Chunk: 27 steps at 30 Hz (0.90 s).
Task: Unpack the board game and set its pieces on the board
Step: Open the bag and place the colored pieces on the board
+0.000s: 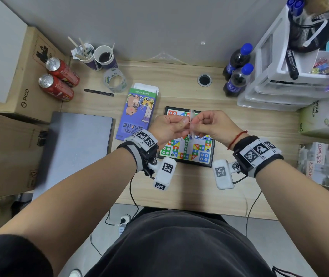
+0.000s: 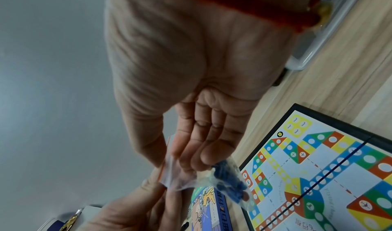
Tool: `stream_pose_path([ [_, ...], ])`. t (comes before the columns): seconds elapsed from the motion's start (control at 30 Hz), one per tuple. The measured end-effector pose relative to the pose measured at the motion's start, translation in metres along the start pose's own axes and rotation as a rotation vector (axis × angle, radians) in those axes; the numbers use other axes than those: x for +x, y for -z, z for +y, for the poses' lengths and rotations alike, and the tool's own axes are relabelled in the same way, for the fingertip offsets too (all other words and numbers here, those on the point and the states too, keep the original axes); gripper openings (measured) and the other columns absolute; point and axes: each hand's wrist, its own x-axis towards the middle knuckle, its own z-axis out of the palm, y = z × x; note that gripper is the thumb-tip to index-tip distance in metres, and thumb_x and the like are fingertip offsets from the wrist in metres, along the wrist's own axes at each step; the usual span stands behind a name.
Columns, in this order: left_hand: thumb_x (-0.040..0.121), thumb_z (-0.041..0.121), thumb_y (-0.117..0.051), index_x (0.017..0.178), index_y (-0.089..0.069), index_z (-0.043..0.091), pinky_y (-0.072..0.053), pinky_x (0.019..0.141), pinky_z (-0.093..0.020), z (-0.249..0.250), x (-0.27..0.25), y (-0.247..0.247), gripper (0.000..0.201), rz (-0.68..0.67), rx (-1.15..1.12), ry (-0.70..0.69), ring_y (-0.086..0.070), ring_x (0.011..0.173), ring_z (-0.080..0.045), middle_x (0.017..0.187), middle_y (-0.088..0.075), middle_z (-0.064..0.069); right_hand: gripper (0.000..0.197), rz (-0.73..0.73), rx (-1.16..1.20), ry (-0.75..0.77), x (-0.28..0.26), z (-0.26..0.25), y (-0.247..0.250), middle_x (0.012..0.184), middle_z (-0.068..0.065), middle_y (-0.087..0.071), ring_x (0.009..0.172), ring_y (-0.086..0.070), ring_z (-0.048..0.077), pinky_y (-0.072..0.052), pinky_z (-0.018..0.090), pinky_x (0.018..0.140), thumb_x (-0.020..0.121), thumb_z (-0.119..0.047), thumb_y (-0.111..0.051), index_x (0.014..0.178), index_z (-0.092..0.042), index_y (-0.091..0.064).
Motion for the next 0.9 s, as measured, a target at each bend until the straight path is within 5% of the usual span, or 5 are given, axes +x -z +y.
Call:
stream_pose_path([
  [0.1,0.093,0.007,-0.06,0.098,-0.069,0.006,-0.058,0.085,-0.029,0.0012,-0.0008,-0.0012,0.01,0.017,0.028,-0.008,-0.072,0.078,-0.016,0.084,-0.075,-0.006,0.003,0.013,-0.013,-0.008,-0.0001,-0.0008,0.0006,0.066,0.007,-0.07,0.062,-0.063,0.016,-0.054,0.026,0.064,0.084,-0.001,-0.065,0.085,-0.001,-0.068],
  [0.27,0.09,0.007,-0.064,0.104,-0.067,-0.001,-0.056,0.09,-0.036,0.0009,-0.0005,-0.0051,0.016,0.052,0.031,-0.016,-0.07,0.091,-0.025,0.096,-0.071,-0.015,0.01,0.022,-0.033,-0.014,0.0014,0.0016,0.0016,0.07,0.01,-0.071,0.066,-0.064,0.023,-0.056,0.027,0.064,0.084,-0.008,-0.07,0.088,0.002,-0.068],
  [0.5,0.089,0.0,-0.063,0.106,-0.063,-0.011,-0.059,0.069,-0.024,0.0039,0.0002,-0.0073,0.019,0.096,0.101,0.012,-0.069,0.074,-0.021,0.089,-0.068,-0.018,0.008,0.021,-0.049,-0.005,-0.0001,0.0044,0.0013,0.066,0.008,-0.067,0.059,-0.062,0.015,-0.054,0.026,0.063,0.08,-0.004,-0.074,0.084,-0.005,-0.067],
  [0.8,0.083,0.005,-0.073,0.098,-0.069,-0.005,-0.058,0.085,-0.033,0.0043,0.0015,-0.0046,0.02,0.094,0.064,0.009,-0.071,0.085,-0.024,0.091,-0.072,-0.015,0.026,0.033,0.011,-0.021,0.0005,0.005,0.0023,0.074,0.008,-0.07,0.064,-0.068,0.011,-0.055,0.02,0.064,0.077,-0.006,-0.077,0.099,0.001,-0.067],
  [0.9,0.082,0.004,-0.073,0.096,-0.069,-0.003,-0.059,0.082,-0.031,0.0045,0.0017,-0.0058,0.016,0.084,0.056,0.011,-0.072,0.083,-0.022,0.089,-0.073,-0.013,0.031,0.011,0.011,-0.027,0.0008,0.0029,0.0007,0.076,0.011,-0.072,0.067,-0.068,0.014,-0.056,0.021,0.064,0.075,-0.006,-0.079,0.102,0.003,-0.068],
])
